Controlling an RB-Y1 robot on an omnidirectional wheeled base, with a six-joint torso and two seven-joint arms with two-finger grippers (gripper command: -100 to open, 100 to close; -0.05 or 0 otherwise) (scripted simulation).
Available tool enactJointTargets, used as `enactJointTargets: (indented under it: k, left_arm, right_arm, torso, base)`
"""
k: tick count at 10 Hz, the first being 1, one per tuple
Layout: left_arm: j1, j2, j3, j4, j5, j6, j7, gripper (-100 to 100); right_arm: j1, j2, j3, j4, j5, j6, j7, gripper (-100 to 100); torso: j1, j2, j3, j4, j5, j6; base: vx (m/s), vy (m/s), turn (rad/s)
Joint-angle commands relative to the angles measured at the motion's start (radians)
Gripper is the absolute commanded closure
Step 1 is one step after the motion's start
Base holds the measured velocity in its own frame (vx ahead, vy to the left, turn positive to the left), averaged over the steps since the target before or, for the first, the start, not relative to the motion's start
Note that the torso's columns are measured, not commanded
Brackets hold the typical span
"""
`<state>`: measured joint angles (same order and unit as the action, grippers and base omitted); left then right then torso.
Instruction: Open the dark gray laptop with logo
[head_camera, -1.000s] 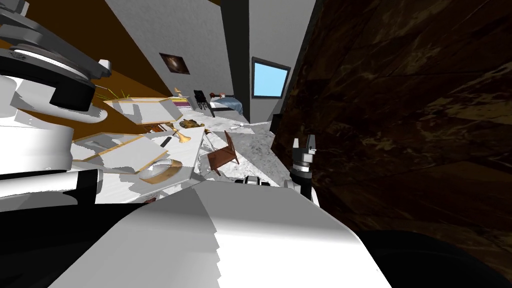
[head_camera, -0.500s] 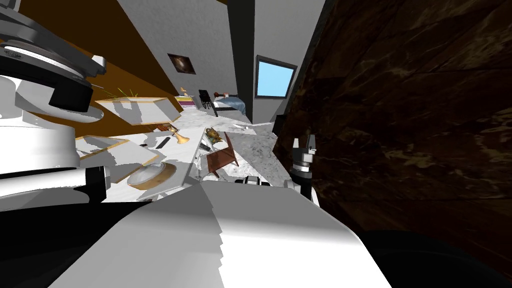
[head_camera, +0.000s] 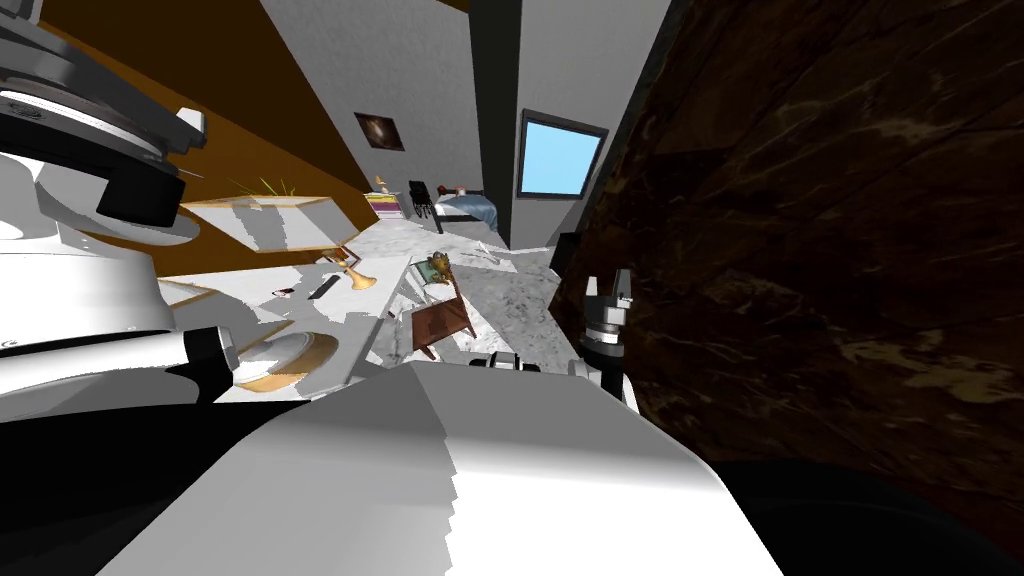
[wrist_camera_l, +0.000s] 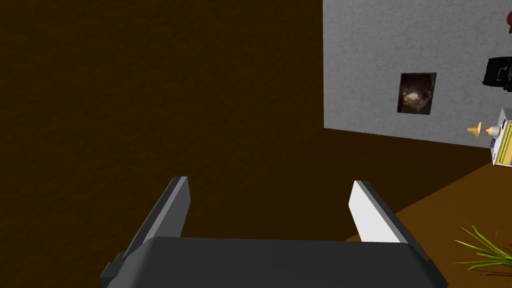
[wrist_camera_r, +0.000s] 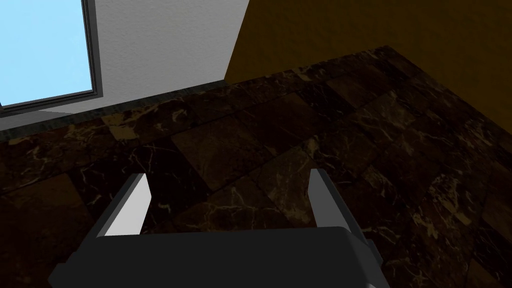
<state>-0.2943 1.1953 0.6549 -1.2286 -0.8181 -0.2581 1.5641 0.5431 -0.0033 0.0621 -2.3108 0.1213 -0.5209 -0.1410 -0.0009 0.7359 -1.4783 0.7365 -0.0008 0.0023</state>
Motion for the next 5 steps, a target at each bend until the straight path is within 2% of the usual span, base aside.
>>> enactJointTargets:
  k: [1, 2, 3, 4, 5]
  left_arm:
    - [-0.002, -0.003, 0.003, 0.001, -0.066, -0.013, -0.001, -100]
    - [-0.047, -0.038, 0.048, 0.032, -0.103, -0.062, 0.010, -100]
    - [-0.047, -0.038, 0.048, 0.032, -0.132, -0.084, 0.010, -100]
    - [-0.047, -0.038, 0.048, 0.032, -0.162, -0.096, 0.010, -100]
    - [-0.047, -0.038, 0.048, 0.032, -0.192, -0.096, 0.010, -100]
  right_arm:
    - [0.000, 0.000, 0.000, 0.000, 0.000, 0.000, 0.000, 0]
    - [0.000, 0.000, 0.000, 0.000, 0.000, 0.000, 0.000, 0]
    - [0.000, 0.000, 0.000, 0.000, 0.000, 0.000, 0.000, 0]
    - [0.000, 0.000, 0.000, 0.000, 0.000, 0.000, 0.000, 0]
    - [0.000, 0.000, 0.000, 0.000, 0.000, 0.000, 0.000, 0]
  torso:
    - [0.005, 0.008, 0.006, 0.003, 0.002, -0.002]
    - [0.006, 0.012, 0.009, 0.005, 0.002, -0.003]
    - [-0.002, -0.001, 0.002, 0.002, 0.001, -0.005]
    - [-0.003, -0.008, -0.004, -0.002, -0.001, -0.001]
    - [0.000, -0.002, -0.001, -0.001, 0.000, 0.000]
  base:
    - [-0.004, 0.010, -0.017]
    - [0.231, -0.106, 0.367]
    - [0.321, -0.126, 0.317]
    - [0.190, -0.078, 0.013]
    - [0.061, -0.023, -0.066]
